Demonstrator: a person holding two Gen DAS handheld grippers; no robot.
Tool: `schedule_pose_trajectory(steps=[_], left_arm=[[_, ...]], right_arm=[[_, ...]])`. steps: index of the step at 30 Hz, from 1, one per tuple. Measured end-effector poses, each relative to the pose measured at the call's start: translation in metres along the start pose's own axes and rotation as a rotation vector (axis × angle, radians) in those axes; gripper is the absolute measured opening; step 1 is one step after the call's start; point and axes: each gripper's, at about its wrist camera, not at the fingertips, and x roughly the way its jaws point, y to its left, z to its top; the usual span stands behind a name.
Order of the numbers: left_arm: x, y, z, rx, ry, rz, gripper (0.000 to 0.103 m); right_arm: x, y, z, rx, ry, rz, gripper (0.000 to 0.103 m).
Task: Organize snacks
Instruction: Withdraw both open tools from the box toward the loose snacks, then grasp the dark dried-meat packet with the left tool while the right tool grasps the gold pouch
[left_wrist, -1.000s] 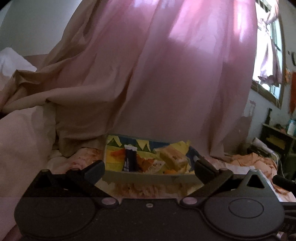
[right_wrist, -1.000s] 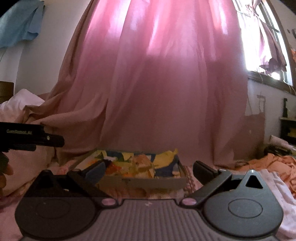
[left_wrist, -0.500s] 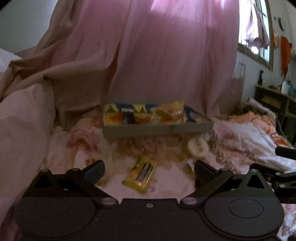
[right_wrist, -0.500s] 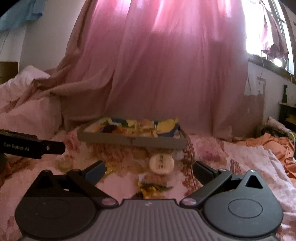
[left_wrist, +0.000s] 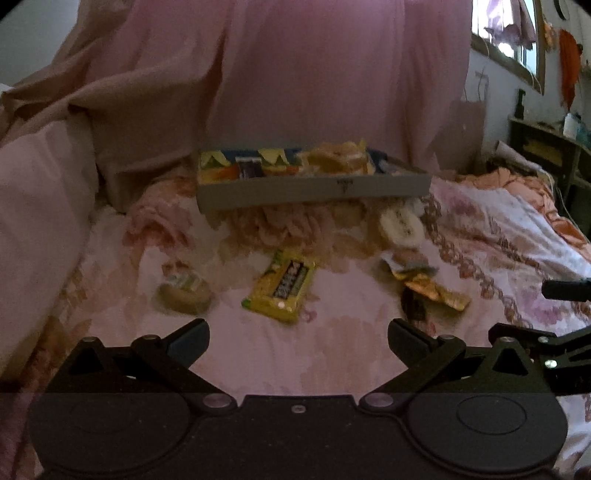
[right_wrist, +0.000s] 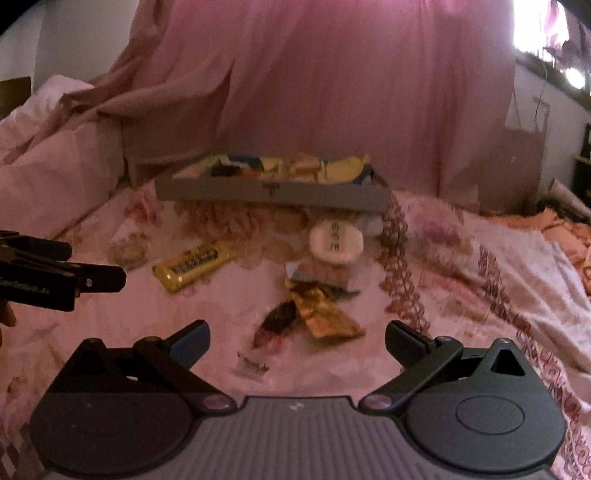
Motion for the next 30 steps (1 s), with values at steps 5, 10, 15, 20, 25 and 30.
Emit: schedule_pose_trajectory(steps=[5,10,15,20,25,30], left_arm=[[0.011,-0.005,-0.006,0.017,0.042,-0.024,0.102],[0.02,-0.011,-0.007,0.032,0.066,-0.046,0.102],[0.035,-0.026,0.0,0.059,0.09,-0.082,0.102],[0.053,-0.047,0.01,0.099,0.136,-0.129,0.102],[0.077,-0.065,0.022,0.104,0.195,-0.172,0.102],[0.099,-0.09,0.023,0.189,0.259,-0.174,0.102]], right_arm=[[0.011,-0.003,-0.002,-0.01,0.05,-0.005,0.103],[0.022,-0.017,0.004,0.003,0.088,0.004,0.103],[0.037,-0.036,0.011,0.011,0.112,0.032,0.103],[0.056,-0.055,0.017,-0.013,0.114,0.077,0.103],[0.082,-0.072,0.025,-0.01,0.124,0.14,0.103],[0.102,-0.085,0.033,0.014,0.127,0.212,0.102]])
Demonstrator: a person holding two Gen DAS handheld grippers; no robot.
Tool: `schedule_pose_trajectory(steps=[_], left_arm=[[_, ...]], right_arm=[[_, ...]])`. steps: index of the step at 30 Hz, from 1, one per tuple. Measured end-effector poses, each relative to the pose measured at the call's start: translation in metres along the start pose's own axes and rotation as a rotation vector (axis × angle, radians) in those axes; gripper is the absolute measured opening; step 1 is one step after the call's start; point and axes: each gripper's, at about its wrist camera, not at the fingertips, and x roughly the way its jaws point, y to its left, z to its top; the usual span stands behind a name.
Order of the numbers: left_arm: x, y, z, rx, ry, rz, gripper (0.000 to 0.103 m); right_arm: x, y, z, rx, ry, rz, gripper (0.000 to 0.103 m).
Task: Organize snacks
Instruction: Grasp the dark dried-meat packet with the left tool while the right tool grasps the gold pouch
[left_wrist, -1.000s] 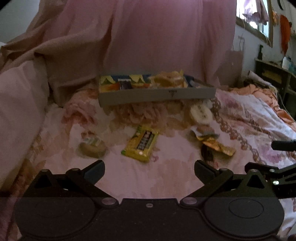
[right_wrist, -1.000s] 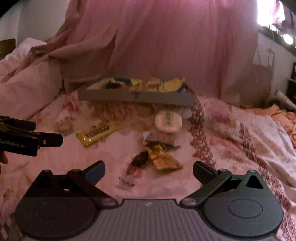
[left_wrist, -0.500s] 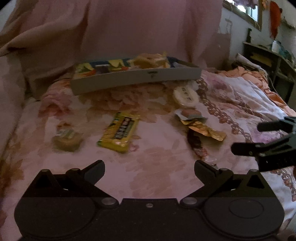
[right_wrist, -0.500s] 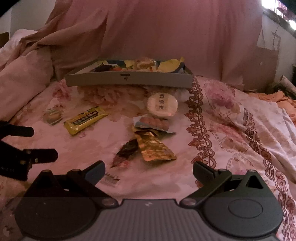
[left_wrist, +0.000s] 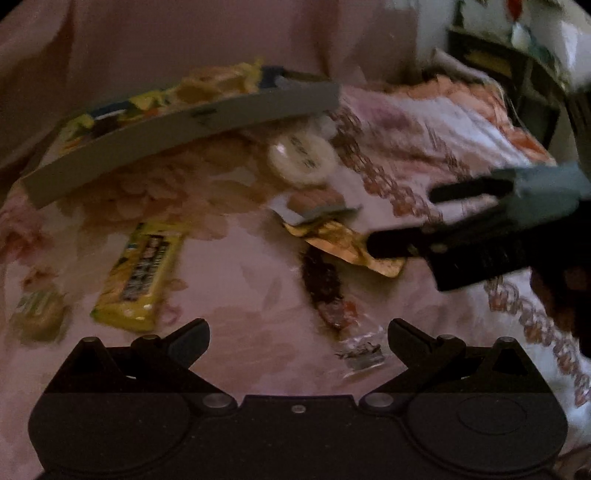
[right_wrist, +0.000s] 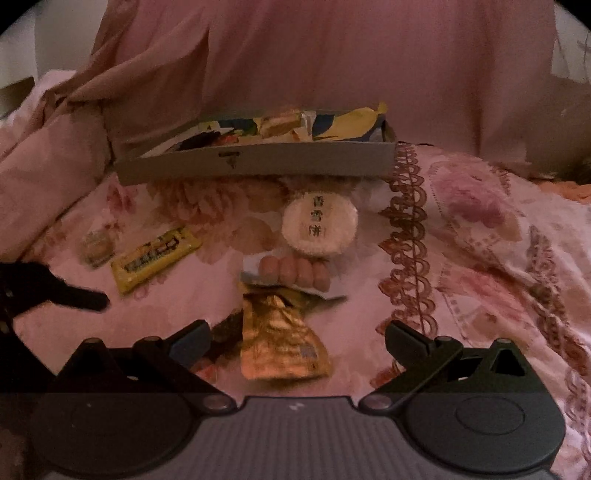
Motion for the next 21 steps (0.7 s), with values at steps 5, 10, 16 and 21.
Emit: schedule_pose_trajectory(steps=[5,10,16,21], left_arm=[[0.02,-0.015,0.01,0.091,0.069,0.036,0.102],[0.037,-0.022,0.019,0.135,0.1,0.043,0.099],[0.048,-0.021,0.026,0.117,0.131,0.012,0.079],[0.044,-0.017,0.023,0.109,0.122,-0.004,0.053]], right_arm=[[0.02,-0.002,0.003,-0.067,0.049,0.049,0.097],[0.036,-0.002,0.0,-0.114,0.097,0.074,0.084],[0.044,-0.005,-0.001,-0.123,0.115,0.089,0.073],[0.042,-0.006,0.001,-0.152,0.138,0.073,0.063]])
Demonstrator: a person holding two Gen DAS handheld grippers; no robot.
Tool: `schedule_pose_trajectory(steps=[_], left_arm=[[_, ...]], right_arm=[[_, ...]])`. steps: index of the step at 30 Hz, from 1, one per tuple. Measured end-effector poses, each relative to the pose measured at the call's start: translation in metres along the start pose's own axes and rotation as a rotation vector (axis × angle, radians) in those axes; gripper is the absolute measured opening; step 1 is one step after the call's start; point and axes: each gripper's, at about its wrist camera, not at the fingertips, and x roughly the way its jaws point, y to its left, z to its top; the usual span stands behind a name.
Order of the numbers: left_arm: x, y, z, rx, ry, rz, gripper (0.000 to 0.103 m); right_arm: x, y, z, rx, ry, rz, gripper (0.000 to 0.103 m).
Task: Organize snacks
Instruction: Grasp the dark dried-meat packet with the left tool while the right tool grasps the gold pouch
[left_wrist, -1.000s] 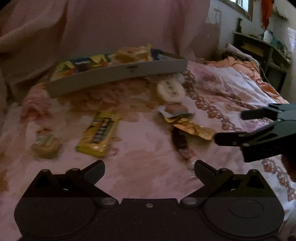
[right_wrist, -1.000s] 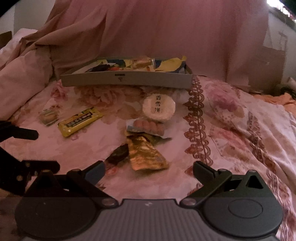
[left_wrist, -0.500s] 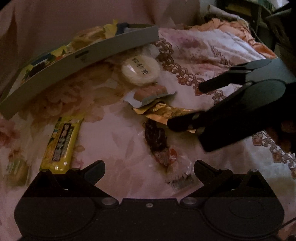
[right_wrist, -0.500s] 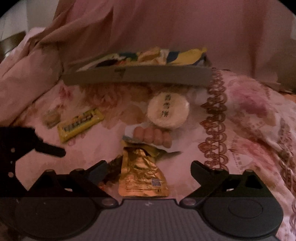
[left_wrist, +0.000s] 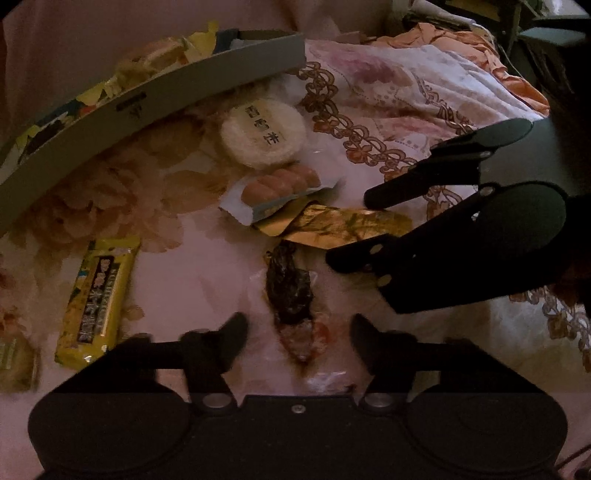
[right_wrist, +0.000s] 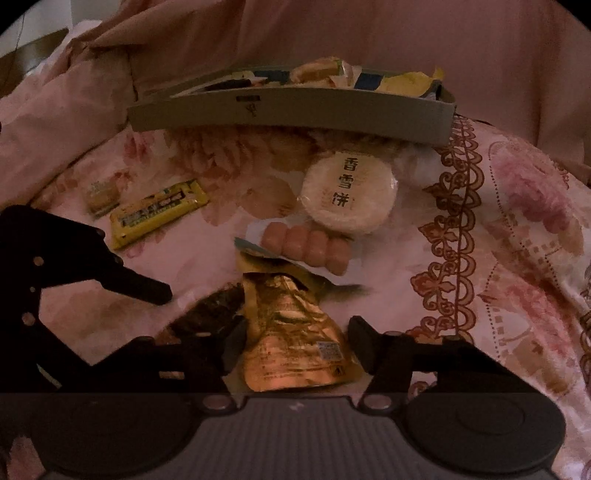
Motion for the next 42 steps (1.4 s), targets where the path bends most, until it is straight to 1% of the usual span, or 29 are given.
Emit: schedule_pose_trajectory(steps=[4,10,15,18,19,21,22,25,27,29,31,32,33,34,35,37,38,42], left_arm=[[-0.004,0.01,-0.004,0.009,0.009,0.012,0.051],[-0.013,0.036,-0.015,-0.025,0.012,-0.027,0.051],[-0.022,0.048,-0.026,-0.061,0.009,-0.047,0.053],[-0.021,0.048,-0.025,-0.063,0.003,-0.033,0.074],[-0.021,0.047,-0.023,-0.055,-0.003,-0.026,0.076],[-0.018,0.044,-0.019,-0.029,-0.015,-0.029,0.078],[-0.017,0.042,-0.017,-0.015,-0.016,-0.031,0.08],[-0.004,0.038,-0.011,0.036,0.001,-0.013,0.082],[0.001,0.041,-0.008,0.036,0.006,-0.022,0.082],[0.001,0.043,-0.005,0.034,0.007,-0.029,0.078],[0.0,0.04,-0.005,0.058,0.007,-0.043,0.065],[-0.001,0.039,-0.005,0.07,0.007,-0.055,0.061],[-0.002,0.037,-0.005,0.079,0.009,-0.065,0.054],[-0.003,0.034,-0.004,0.084,0.013,-0.067,0.05],[-0.003,0.032,-0.004,0.087,0.017,-0.067,0.05],[-0.004,0.029,-0.005,0.081,0.022,-0.058,0.049],[-0.005,0.03,-0.006,0.067,0.024,-0.058,0.048],[-0.01,0.037,-0.012,-0.026,0.018,-0.043,0.048]], right_arm=[[0.0,0.0,0.0,-0.012,0.025,-0.006,0.062],[-0.006,0.001,-0.003,0.011,0.069,-0.01,0.062],[-0.014,0.016,-0.012,-0.017,0.107,-0.035,0.063],[-0.017,0.022,-0.013,-0.019,0.105,-0.025,0.067],[-0.017,0.023,-0.014,-0.026,0.102,-0.027,0.069],[-0.016,0.022,-0.015,-0.032,0.091,-0.024,0.07],[-0.015,0.022,-0.015,-0.035,0.083,-0.023,0.071],[-0.01,0.023,-0.015,-0.058,0.057,-0.02,0.076],[-0.006,0.024,-0.016,-0.08,0.049,-0.014,0.076],[-0.005,0.025,-0.016,-0.093,0.042,-0.01,0.076],[-0.003,0.026,-0.015,-0.095,0.044,-0.006,0.075],[-0.002,0.026,-0.015,-0.094,0.045,-0.005,0.074],[-0.002,0.027,-0.014,-0.093,0.046,-0.005,0.071],[-0.002,0.028,-0.014,-0.091,0.047,-0.005,0.068],[-0.002,0.029,-0.014,-0.088,0.047,-0.005,0.066],[-0.001,0.032,-0.014,-0.083,0.043,-0.008,0.058],[-0.002,0.034,-0.014,-0.083,0.04,-0.009,0.056],[-0.004,0.039,-0.015,-0.073,0.027,-0.024,0.051]])
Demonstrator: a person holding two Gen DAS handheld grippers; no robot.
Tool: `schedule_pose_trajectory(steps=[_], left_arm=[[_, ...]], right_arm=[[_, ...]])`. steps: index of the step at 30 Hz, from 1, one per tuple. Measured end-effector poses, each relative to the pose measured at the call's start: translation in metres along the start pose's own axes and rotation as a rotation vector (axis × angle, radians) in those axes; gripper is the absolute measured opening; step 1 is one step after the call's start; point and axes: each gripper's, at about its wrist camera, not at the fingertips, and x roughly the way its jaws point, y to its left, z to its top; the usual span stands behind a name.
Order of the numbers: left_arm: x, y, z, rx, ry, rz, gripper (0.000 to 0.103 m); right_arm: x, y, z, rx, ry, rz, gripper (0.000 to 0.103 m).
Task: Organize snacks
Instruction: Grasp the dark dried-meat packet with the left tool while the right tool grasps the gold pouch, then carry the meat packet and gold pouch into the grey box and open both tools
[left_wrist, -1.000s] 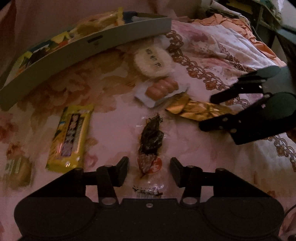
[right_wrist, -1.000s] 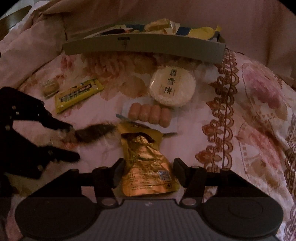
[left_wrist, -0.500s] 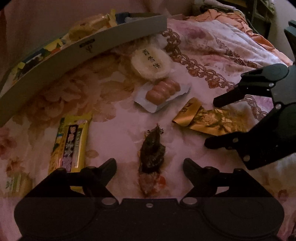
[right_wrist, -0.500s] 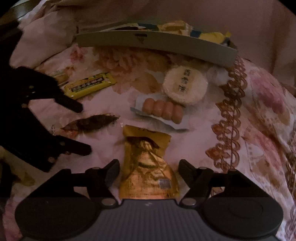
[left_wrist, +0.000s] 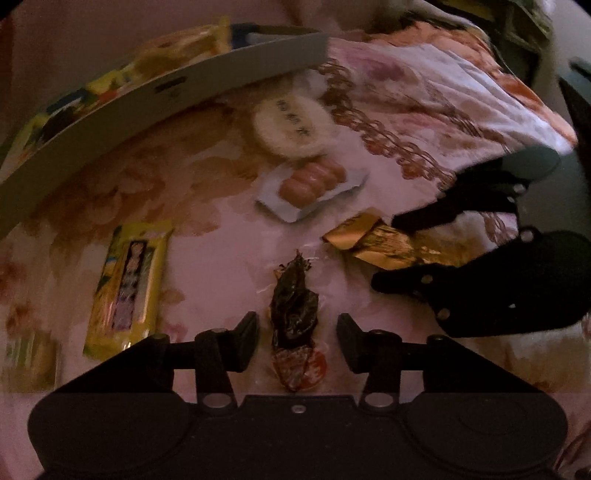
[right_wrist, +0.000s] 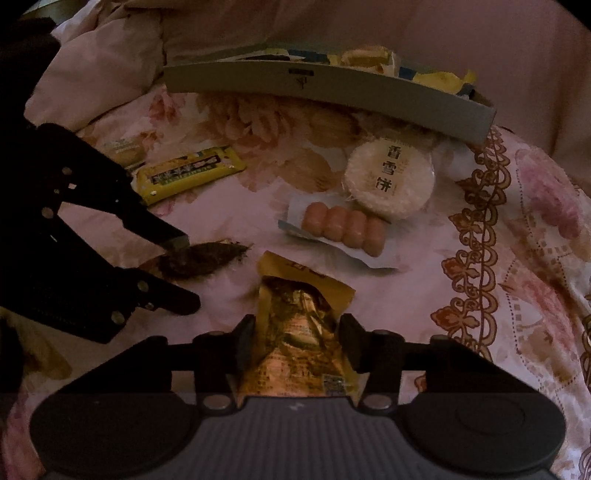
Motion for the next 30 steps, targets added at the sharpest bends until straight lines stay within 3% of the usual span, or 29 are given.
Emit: schedule_pose_trajectory(steps=[8,19,24,30], left_arm=[[-0.026,0.009,-0.017,-0.21,-0.039,0.047,0.047],[-0.058,0.004,-0.021,-0.224,-0.11,0.059,0.047],[-0.066,0.004,-0.018,-0.233,-0.132,0.065,0.048],[-0.069,0.003,-0.015,-0.23,-0.141,0.076,0.048]], right_arm=[[-0.011,0.026,-0.003,-0.078,-0.03,-0.083,0.041],[-0.033,0.039,0.0,-0.089,-0.112,-0.131,0.027],[-0.03,0.037,0.0,-0.097,-0.09,-0.15,0.026],[-0.023,0.031,-0.004,-0.061,-0.06,-0.152,0.03]])
